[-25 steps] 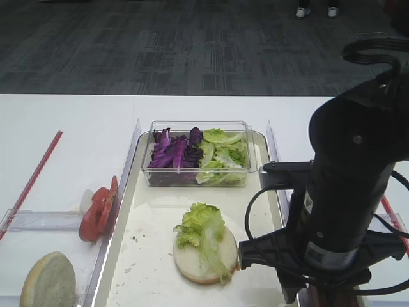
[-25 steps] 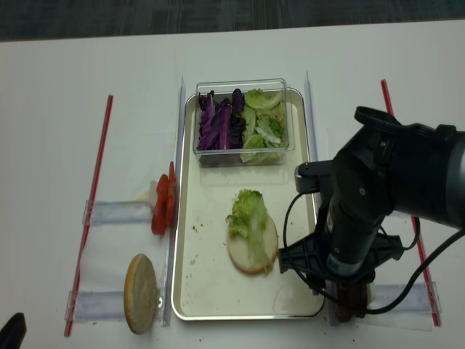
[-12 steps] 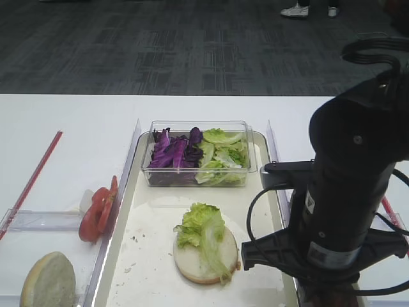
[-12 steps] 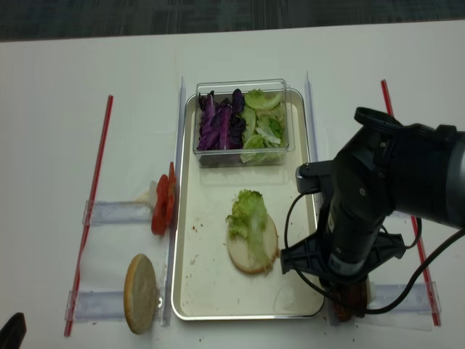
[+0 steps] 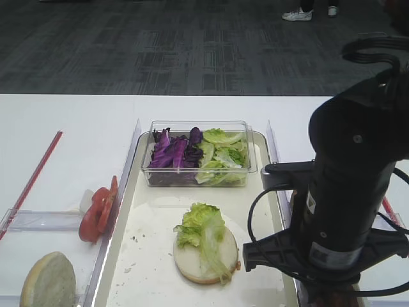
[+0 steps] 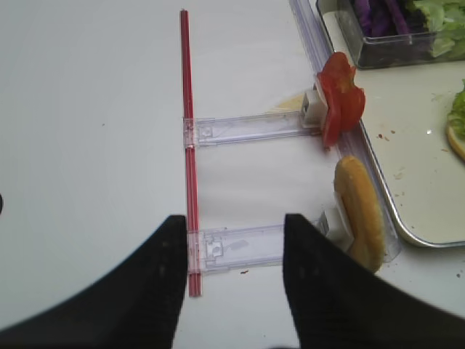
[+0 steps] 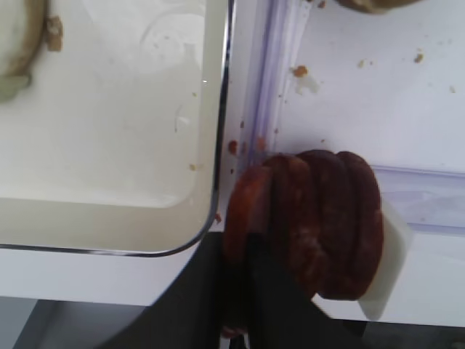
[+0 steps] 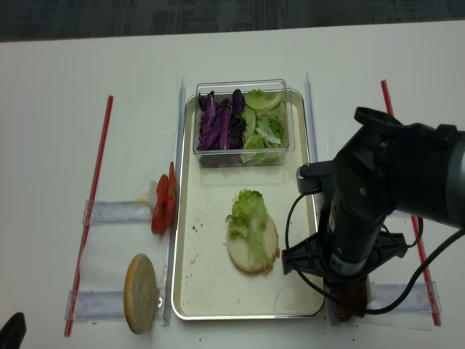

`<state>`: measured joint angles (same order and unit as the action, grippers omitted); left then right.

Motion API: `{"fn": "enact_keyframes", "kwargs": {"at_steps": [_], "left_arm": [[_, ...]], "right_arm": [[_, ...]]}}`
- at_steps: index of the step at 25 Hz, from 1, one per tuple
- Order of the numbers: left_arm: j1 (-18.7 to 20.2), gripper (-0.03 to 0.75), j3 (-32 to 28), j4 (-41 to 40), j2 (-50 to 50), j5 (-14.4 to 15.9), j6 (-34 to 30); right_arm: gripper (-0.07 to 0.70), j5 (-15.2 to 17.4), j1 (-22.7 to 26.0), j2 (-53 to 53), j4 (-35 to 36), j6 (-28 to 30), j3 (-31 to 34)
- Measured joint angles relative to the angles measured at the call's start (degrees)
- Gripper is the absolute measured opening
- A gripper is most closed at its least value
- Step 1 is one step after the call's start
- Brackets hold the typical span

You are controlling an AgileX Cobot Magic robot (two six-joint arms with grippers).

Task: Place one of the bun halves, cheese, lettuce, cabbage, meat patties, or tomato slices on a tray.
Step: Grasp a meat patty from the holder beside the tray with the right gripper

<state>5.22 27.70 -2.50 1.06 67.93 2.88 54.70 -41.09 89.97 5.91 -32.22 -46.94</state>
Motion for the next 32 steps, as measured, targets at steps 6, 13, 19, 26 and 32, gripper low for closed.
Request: {"fn": "enact_keyframes", "kwargs": {"at_steps": [6,13,19,26,32], "left_arm": [[0.0,0.297,0.0,0.0,0.0,0.0,0.0],[0.0,0.297,0.0,0.0,0.0,0.0,0.0],[0.0,0.297,0.0,0.0,0.0,0.0,0.0],[0.0,0.297,0.0,0.0,0.0,0.0,0.0],[0.0,0.297,0.0,0.0,0.0,0.0,0.0]], "right_arm": [[0.089,2.1,0.0,-0.4,0.0,0.1,-1.7],[0.089,4.3,0.0,-3.9,0.1,0.1,-3.8],[0.089,4.6,0.0,-5.6,0.2,0.1,-3.9],[0.089,0.4,0.0,-5.8,3.0,1.1,-3.9],[0.089,-3.6,-0.1,-5.8,6.7,4.1,-3.9]]}}
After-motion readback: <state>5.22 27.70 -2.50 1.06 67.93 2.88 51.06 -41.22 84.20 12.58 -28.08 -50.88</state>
